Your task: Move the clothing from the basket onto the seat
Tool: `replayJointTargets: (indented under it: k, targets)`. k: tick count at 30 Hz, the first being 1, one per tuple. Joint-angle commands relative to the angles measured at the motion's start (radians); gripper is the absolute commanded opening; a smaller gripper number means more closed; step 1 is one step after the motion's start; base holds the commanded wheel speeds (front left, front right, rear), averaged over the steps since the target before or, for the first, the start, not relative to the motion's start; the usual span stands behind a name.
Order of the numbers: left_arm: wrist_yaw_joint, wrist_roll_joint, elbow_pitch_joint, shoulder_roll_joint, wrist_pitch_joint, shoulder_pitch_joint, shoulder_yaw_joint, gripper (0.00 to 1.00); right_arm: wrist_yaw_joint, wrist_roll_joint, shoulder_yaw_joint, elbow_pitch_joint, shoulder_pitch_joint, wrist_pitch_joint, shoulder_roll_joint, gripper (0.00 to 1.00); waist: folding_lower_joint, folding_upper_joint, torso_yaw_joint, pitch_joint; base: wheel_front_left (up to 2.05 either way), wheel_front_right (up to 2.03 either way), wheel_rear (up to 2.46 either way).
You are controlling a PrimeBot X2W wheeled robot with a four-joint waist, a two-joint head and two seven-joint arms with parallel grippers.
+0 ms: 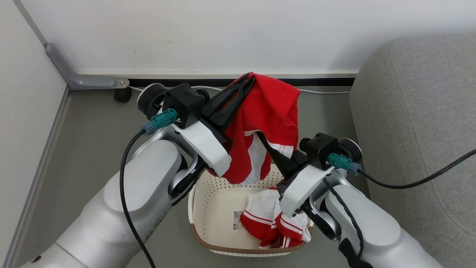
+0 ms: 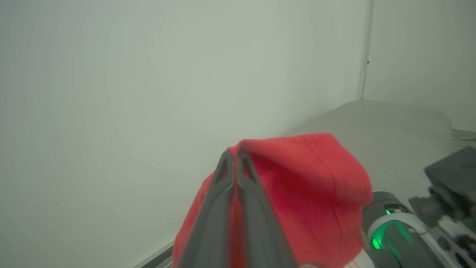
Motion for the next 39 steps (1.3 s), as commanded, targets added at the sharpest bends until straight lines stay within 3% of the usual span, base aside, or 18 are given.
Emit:
replayJointTargets:
  k: [1, 5, 6, 7, 8, 9, 26, 39]
  targets:
    - [-0.001, -0.008, -0.025, 0.017, -0.010, -0.048, 0.032, 0.00, 0.007, 0.000, 0.000, -0.019, -0.027, -0.006, 0.020, 0.00, 0.0000, 0.0000, 0.002, 0.002, 0.00, 0.00, 0.00]
    - [-0.001, -0.006, -0.026, 0.017, -0.010, -0.039, 0.041, 0.00, 0.007, 0.010, 0.003, -0.039, -0.027, -0.006, 0.021, 0.00, 0.0000, 0.0000, 0.001, 0.004, 0.00, 0.00, 0.00]
    - [-0.001, -0.004, -0.027, 0.017, -0.010, -0.036, 0.045, 0.07, 0.007, 0.011, 0.002, -0.044, -0.025, -0.006, 0.021, 0.00, 0.0000, 0.0000, 0.000, 0.004, 0.00, 0.00, 0.00]
    - [-0.001, -0.002, -0.027, 0.017, -0.010, -0.033, 0.049, 0.37, 0.007, 0.010, 0.001, -0.044, -0.023, -0.006, 0.021, 0.00, 0.0000, 0.0000, -0.002, 0.003, 0.00, 0.00, 0.00]
    - [-0.001, 0.000, -0.027, 0.017, -0.010, -0.029, 0.051, 0.89, 0.007, 0.009, -0.001, -0.044, -0.021, -0.006, 0.021, 0.00, 0.0000, 0.0000, -0.004, 0.003, 0.00, 0.00, 0.00]
    - [-0.001, 0.002, -0.027, 0.017, -0.010, -0.027, 0.053, 1.00, 0.007, 0.008, -0.002, -0.045, -0.020, -0.006, 0.021, 0.00, 0.0000, 0.0000, -0.006, 0.003, 0.00, 0.00, 0.00]
    - [-0.001, 0.022, -0.007, 0.017, -0.010, 0.024, 0.075, 1.00, 0.007, -0.028, -0.048, -0.107, -0.006, -0.006, 0.021, 0.00, 0.0000, 0.0000, -0.058, -0.003, 0.00, 0.00, 0.00]
    - [-0.001, 0.056, -0.002, 0.033, -0.010, 0.096, 0.137, 1.00, 0.007, -0.078, -0.145, -0.185, 0.037, -0.006, 0.012, 0.00, 0.0000, 0.0000, -0.211, -0.003, 0.00, 0.00, 0.00]
